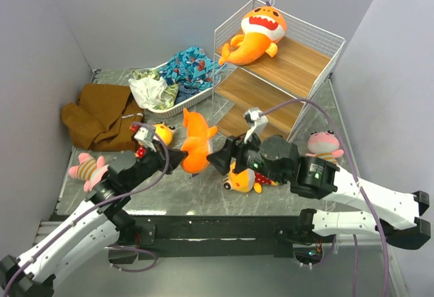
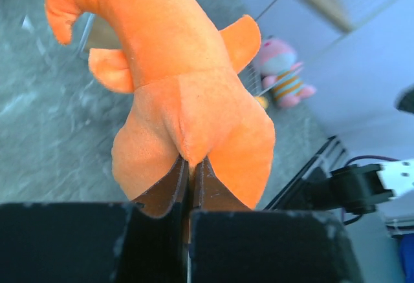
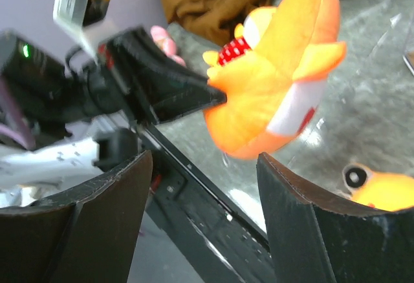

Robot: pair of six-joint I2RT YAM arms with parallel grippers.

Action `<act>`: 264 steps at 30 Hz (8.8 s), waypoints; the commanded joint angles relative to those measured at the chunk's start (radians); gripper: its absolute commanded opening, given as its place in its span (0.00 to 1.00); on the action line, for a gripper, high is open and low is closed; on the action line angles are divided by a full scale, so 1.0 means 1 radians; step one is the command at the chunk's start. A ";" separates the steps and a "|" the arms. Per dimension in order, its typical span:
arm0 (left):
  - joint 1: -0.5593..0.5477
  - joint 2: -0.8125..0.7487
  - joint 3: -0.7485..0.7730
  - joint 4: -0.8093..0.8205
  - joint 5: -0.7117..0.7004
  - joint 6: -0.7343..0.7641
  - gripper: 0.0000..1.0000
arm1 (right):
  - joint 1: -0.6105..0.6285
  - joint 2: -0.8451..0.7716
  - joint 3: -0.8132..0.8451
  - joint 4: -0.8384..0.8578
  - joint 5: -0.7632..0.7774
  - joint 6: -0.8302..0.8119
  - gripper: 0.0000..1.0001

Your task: Place and organize the stuffed toys onto the shelf

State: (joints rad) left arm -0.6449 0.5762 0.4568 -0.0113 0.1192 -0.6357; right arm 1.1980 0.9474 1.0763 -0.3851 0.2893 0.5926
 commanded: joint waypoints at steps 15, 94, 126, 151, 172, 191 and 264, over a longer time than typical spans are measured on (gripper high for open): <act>-0.090 -0.147 0.194 -0.091 0.131 0.232 0.01 | -0.187 0.301 0.585 -0.297 -0.125 -0.083 0.78; -0.090 -0.167 0.221 -0.174 0.119 0.243 0.96 | -0.325 0.244 0.866 0.140 -0.205 -1.744 0.00; -0.091 -0.136 0.226 -0.173 0.146 0.248 0.96 | -0.551 0.085 0.516 -0.187 -0.216 -1.987 0.37; -0.091 -0.125 0.224 -0.162 0.155 0.245 0.97 | -0.551 0.025 0.500 -0.147 -0.286 -1.513 0.72; -0.090 -0.128 0.226 -0.165 0.149 0.245 0.96 | -0.551 0.083 0.559 -0.279 -0.329 -1.513 0.84; -0.091 -0.138 0.224 -0.168 0.143 0.248 0.96 | -0.589 0.143 0.596 -0.235 -0.171 -1.597 0.58; 0.185 0.312 0.003 -0.377 -0.260 -0.515 0.22 | 0.167 0.165 0.026 0.112 0.257 -0.533 0.69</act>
State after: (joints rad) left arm -0.4026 0.9089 0.4648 -0.3477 -0.1875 -1.1133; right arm 1.3590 1.1168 1.0790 -0.2649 0.4644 -0.0177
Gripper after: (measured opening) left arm 0.151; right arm 0.692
